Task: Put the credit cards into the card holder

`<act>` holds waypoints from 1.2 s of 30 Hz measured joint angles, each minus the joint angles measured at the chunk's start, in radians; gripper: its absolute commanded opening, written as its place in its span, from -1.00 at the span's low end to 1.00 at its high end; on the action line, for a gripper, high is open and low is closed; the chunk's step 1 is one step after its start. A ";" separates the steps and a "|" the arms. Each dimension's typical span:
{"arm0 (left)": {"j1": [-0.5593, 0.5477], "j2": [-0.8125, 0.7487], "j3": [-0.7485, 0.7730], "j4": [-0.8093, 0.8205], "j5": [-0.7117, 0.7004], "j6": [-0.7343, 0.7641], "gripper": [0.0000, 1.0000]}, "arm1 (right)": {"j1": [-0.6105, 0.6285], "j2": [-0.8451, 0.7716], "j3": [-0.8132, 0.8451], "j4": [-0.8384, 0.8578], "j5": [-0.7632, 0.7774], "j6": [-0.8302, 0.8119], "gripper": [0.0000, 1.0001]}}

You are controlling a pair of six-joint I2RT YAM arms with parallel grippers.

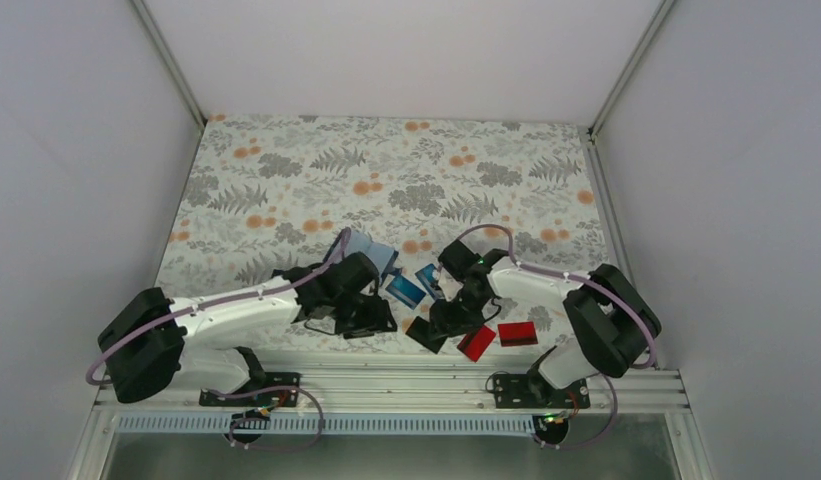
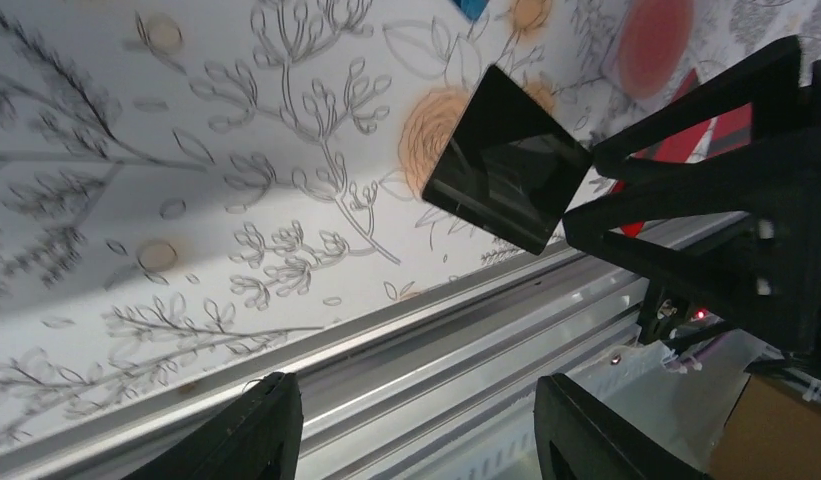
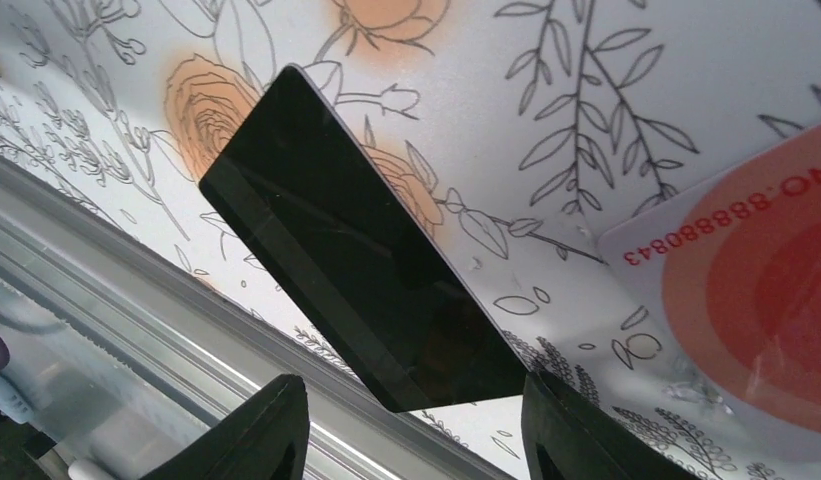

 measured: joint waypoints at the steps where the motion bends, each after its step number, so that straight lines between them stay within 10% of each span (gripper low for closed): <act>1: -0.027 0.004 0.000 0.006 -0.017 -0.041 0.20 | 0.002 -0.005 -0.006 0.010 -0.003 0.000 0.08; 17: -0.253 0.117 -0.035 0.113 -0.194 -0.537 0.25 | 0.014 -0.072 -0.021 0.113 0.104 0.047 -0.01; 36: -0.267 0.177 -0.151 0.466 -0.181 -0.598 0.25 | 0.113 -0.033 -0.070 0.240 -0.014 0.121 -0.06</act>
